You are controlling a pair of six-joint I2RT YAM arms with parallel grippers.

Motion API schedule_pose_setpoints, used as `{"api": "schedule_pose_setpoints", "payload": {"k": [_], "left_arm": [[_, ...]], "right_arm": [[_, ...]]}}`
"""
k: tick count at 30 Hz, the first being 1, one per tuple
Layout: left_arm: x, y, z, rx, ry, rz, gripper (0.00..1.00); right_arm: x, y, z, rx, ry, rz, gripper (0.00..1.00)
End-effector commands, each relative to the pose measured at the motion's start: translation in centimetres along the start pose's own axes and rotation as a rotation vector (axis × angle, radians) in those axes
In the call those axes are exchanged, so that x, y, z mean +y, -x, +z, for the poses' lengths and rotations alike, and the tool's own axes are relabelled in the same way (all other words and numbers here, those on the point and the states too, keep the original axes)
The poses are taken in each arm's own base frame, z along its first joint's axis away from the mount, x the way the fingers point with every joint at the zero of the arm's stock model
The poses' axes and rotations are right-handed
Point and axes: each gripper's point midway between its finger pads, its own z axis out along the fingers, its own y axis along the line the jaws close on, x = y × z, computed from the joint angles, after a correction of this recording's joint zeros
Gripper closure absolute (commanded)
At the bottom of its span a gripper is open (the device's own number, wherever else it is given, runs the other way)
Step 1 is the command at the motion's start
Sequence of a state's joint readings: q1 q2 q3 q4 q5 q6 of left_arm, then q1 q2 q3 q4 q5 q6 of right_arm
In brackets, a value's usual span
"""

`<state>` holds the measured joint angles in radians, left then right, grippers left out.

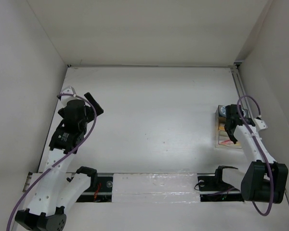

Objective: Sort the stationery into containers
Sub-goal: Place the stationery into the container

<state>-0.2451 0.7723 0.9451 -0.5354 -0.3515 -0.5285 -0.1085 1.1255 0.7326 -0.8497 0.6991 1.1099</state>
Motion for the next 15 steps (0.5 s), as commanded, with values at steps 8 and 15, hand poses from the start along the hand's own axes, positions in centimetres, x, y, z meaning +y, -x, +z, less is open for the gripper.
{"api": "schedule_pose_setpoints", "payload": {"k": [8, 15], "left_arm": [[-0.71, 1.49, -0.71, -0.047, -0.036, -0.012, 0.0], [-0.71, 1.49, -0.71, -0.047, -0.036, -0.012, 0.0]], "right_arm": [[0.05, 0.12, -0.57, 0.004, -0.037, 0.017, 1.0], [-0.3, 0.04, -0.04, 0.018, -0.066, 0.032, 1.0]]}}
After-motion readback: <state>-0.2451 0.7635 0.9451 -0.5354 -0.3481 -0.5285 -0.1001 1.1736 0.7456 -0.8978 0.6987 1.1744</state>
